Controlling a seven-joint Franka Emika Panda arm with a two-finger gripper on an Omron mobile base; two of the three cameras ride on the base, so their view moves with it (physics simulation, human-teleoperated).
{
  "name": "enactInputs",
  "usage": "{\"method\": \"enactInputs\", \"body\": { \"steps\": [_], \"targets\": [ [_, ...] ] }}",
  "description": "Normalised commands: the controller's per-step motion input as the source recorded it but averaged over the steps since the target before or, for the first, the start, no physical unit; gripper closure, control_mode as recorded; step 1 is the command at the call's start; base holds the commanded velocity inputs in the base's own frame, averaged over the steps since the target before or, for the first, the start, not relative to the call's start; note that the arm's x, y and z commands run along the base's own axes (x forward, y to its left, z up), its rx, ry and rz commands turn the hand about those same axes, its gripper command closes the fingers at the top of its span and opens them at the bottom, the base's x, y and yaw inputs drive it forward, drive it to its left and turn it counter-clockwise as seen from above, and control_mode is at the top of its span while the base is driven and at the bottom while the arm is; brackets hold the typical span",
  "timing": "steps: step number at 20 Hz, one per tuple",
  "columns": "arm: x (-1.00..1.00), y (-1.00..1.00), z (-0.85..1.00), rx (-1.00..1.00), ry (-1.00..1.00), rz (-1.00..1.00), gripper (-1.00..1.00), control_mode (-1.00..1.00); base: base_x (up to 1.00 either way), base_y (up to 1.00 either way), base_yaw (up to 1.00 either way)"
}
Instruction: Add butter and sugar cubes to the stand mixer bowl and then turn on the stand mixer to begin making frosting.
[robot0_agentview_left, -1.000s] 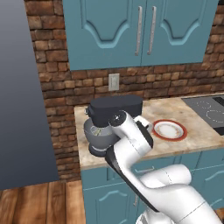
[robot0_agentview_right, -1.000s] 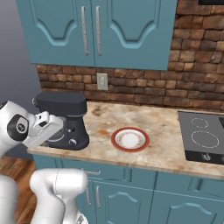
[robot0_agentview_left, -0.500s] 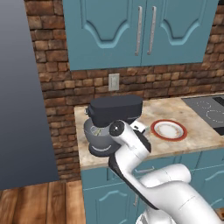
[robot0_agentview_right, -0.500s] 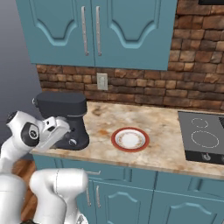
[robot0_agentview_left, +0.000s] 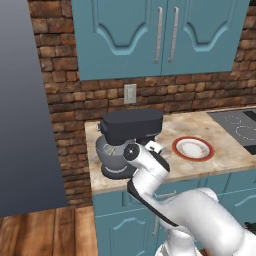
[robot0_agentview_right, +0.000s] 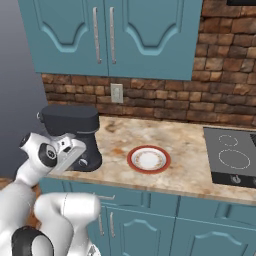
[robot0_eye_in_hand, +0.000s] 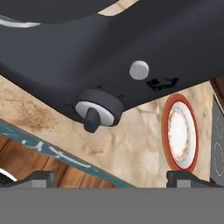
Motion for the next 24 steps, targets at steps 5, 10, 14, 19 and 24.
{"method": "enactInputs", "body": {
  "steps": [5, 10, 14, 19, 24],
  "targets": [
    [0.26, 0.01, -0.28, -0.03, 0.02, 0.0, -1.0, -1.0, 0.0, 0.0, 0.0],
    [0.27, 0.07, -0.2, -0.04, 0.0, 0.0, -1.0, -1.0, 0.0, 0.0, 0.0],
    [0.29, 0.07, -0.23, -0.03, 0.0, 0.0, -1.0, -1.0, 0.0, 0.0, 0.0],
    [0.27, 0.02, -0.22, -0.03, 0.0, 0.0, -1.0, -1.0, 0.0, 0.0, 0.0],
    [0.24, 0.0, -0.18, -0.03, 0.0, 0.0, -1.0, -1.0, 0.0, 0.0, 0.0]
  ]
}}
